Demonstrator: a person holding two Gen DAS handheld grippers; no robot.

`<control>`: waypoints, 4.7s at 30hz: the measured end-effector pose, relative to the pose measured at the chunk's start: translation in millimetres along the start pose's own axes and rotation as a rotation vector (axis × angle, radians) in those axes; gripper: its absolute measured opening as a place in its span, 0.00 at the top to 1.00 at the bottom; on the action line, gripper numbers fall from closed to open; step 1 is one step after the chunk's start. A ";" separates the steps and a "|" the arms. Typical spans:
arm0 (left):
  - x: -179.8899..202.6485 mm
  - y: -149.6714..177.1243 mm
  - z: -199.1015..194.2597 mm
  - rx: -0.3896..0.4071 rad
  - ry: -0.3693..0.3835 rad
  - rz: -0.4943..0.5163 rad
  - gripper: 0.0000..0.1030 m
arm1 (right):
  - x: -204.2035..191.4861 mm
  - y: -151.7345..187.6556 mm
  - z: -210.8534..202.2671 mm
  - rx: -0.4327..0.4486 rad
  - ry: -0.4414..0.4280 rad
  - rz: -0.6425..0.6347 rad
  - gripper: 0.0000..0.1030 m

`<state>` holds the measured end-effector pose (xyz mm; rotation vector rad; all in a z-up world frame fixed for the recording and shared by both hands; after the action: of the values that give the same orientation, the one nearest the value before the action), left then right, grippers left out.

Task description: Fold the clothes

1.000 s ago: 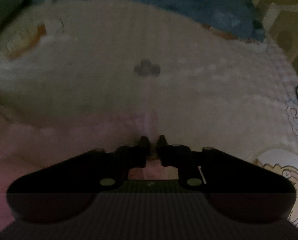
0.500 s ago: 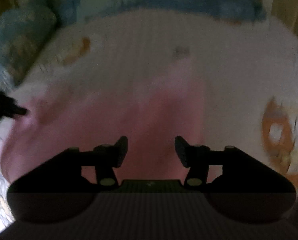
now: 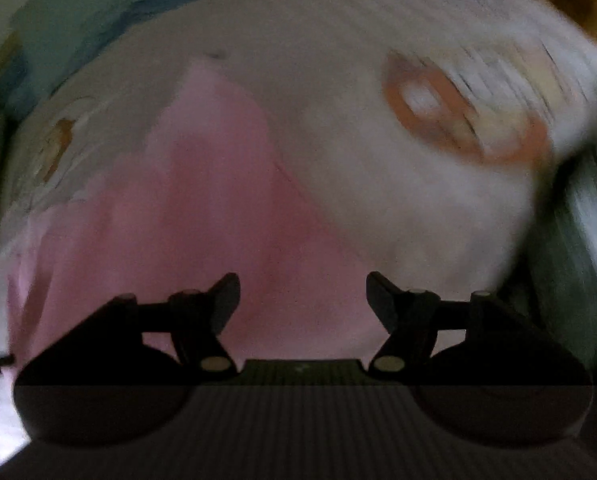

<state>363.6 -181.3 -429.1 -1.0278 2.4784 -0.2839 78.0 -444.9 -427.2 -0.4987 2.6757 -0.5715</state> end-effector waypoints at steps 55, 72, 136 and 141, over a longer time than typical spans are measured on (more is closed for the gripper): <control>-14.7 83.2 -44.5 -0.200 0.112 -0.055 0.37 | -60.3 65.7 -33.9 -0.220 -0.076 -0.233 0.59; -46.2 99.3 -170.0 -0.052 0.145 -0.017 0.35 | -116.6 82.1 -153.4 -0.221 -0.116 -0.307 0.59; -41.6 49.2 -7.2 -0.185 -0.035 -0.463 0.34 | 3.1 -41.6 95.9 -0.415 0.029 -0.661 0.59; -63.6 41.7 8.8 -0.216 -0.086 -0.466 0.34 | -4.8 -13.8 131.2 -0.503 -0.008 -0.593 0.57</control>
<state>381.8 -106.9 -431.2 -1.6702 2.2000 -0.1082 139.7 -496.7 -531.7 -1.4512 2.6322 -0.0188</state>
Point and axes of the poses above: each gripper's, at about its wrist camera, not at the fingertips, and z roughly the way its jaws point, x to its right, y to its underside, the point moved 10 cm from there along z, roughly the way its jaws point, and after that the axes turned 7 degrees about x, right-handed, at the moved point
